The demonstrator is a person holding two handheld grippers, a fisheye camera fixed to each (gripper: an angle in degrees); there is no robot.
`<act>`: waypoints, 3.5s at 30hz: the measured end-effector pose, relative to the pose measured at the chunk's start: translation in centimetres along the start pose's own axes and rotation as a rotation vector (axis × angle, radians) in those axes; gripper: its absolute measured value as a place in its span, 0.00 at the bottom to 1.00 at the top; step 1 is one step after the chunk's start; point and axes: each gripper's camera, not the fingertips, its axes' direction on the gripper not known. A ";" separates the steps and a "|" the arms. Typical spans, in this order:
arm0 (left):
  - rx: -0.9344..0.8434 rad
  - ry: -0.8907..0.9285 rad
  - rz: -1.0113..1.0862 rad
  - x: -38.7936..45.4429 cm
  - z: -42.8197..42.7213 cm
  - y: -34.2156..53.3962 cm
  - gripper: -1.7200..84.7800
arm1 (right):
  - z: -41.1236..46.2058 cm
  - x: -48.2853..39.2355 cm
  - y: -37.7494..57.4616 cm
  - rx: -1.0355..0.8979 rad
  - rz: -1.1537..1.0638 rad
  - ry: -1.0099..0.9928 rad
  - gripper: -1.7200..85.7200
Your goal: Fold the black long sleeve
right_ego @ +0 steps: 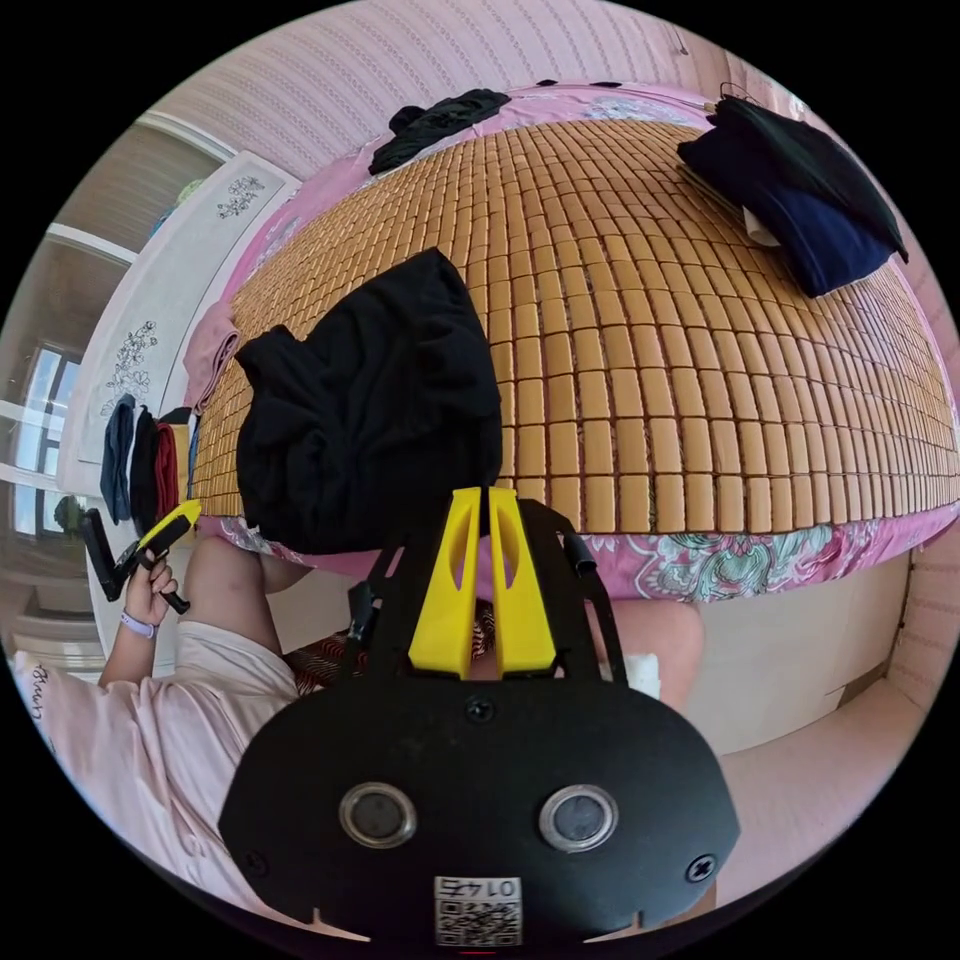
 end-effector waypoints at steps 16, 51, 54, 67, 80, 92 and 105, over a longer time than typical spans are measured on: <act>-0.198 -0.118 0.246 11.1 3.7 -1.7 0.05 | -0.6 -0.6 -0.3 -0.017 0.021 -0.001 0.03; 0.214 0.237 0.006 17.1 -29.7 6.4 0.01 | -27.1 -5.5 13.9 0.564 -0.094 -0.688 0.02; 0.444 0.264 0.033 18.1 -39.2 5.9 0.01 | -35.4 -8.7 15.4 0.771 -0.244 -0.730 0.02; 1.164 0.091 0.388 32.5 -72.2 13.7 0.01 | -62.7 -19.8 29.9 1.300 -0.662 -0.716 0.02; 1.439 -0.008 0.555 38.6 -85.5 18.6 0.01 | -72.2 -30.2 36.9 1.460 -0.953 -0.479 0.02; 0.807 -0.075 0.030 28.1 -62.5 -7.3 0.01 | -51.8 -33.2 5.8 0.701 -0.490 -0.160 0.02; 0.949 -0.140 0.182 26.5 -58.2 -12.9 0.01 | -48.7 -28.7 2.4 0.994 -0.568 -0.329 0.02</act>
